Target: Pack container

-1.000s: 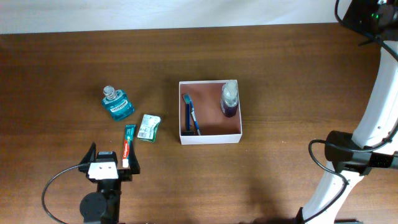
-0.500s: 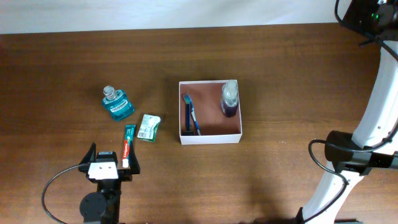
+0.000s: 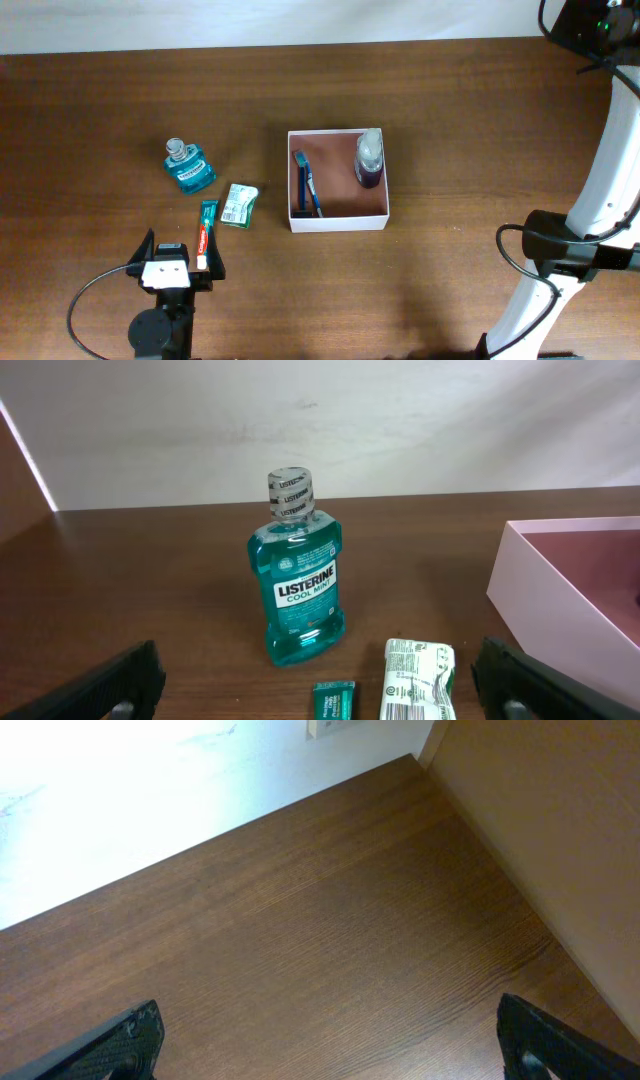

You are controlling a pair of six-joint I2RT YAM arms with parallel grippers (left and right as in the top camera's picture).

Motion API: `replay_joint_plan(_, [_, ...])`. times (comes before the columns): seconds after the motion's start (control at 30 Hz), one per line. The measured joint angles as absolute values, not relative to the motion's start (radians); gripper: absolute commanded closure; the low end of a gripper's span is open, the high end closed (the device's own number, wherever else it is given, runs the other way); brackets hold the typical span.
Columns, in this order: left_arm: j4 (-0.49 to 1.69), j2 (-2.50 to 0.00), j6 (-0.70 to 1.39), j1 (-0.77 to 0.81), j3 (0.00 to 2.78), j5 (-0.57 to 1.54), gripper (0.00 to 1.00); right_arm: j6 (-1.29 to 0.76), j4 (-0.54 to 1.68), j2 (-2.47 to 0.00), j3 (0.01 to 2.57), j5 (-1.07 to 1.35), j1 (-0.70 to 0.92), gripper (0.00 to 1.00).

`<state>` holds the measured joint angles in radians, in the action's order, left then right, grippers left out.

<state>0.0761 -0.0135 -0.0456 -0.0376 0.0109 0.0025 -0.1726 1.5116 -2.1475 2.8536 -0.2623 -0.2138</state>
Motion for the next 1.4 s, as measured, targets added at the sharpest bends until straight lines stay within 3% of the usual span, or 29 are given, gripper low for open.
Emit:
replay_joint_plan(0.4, [0.026, -0.014, -0.046, -0.038, 0.010, 0.008, 0.01, -0.173, 1.512, -2.148, 2.854, -0.262, -0.214, 0.02])
replay_joint_plan(0.8, [-0.141, -0.020, -0.046, -0.038, 0.049, 0.250, 0.01, -0.172, 1.512, -2.148, 2.854, -0.262, -0.214, 0.02])
replay_joint_plan(1.03, [0.132, -0.262, -0.070, -0.038, 0.478, 0.262, 0.01, -0.173, 1.512, -2.148, 2.854, -0.263, -0.214, 0.01])
replay_joint_plan(1.4, [0.940, -1.043, -0.091, -0.038, 1.435, 0.228, 0.01, -0.173, 1.513, -2.148, 2.854, -0.265, -0.214, 0.02])
